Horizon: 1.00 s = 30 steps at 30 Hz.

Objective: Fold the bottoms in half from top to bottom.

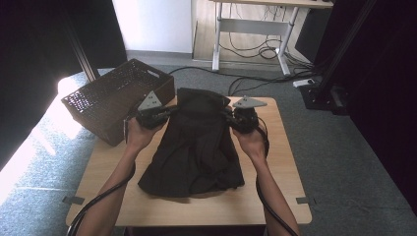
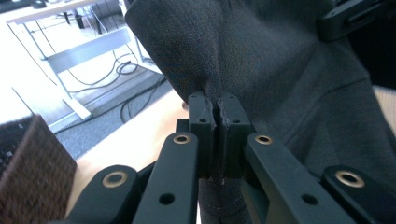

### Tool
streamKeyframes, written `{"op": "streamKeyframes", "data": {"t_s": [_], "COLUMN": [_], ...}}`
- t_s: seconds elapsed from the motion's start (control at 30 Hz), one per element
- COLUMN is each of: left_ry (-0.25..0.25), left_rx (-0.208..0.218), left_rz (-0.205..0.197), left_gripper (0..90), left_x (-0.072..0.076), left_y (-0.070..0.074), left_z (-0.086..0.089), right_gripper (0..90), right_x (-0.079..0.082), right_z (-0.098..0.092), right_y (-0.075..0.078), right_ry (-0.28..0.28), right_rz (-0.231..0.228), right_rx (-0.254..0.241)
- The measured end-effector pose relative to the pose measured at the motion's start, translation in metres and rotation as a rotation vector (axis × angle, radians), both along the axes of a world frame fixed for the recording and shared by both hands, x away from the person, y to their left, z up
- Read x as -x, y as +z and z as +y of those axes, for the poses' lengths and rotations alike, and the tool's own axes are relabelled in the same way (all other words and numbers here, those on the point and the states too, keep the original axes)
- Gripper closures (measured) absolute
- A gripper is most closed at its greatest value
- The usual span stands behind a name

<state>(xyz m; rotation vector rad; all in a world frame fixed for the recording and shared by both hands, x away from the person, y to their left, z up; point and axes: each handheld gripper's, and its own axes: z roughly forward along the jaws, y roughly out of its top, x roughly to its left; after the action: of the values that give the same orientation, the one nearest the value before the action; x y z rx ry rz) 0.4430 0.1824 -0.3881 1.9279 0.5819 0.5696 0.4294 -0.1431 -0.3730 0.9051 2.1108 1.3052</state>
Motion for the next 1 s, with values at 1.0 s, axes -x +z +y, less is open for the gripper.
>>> {"op": "streamKeyframes", "data": {"t_s": [1.0], "left_ry": [-0.082], "left_rx": [-0.107], "left_rz": [0.134], "left_gripper": [84.6], "left_x": [0.076], "left_y": [-0.082], "left_z": [0.017], "right_gripper": [79.9], "right_x": [0.062], "right_z": [0.004], "right_y": [-0.085], "right_ry": [0.150], "right_rz": [0.197], "right_rx": [-0.010]}}
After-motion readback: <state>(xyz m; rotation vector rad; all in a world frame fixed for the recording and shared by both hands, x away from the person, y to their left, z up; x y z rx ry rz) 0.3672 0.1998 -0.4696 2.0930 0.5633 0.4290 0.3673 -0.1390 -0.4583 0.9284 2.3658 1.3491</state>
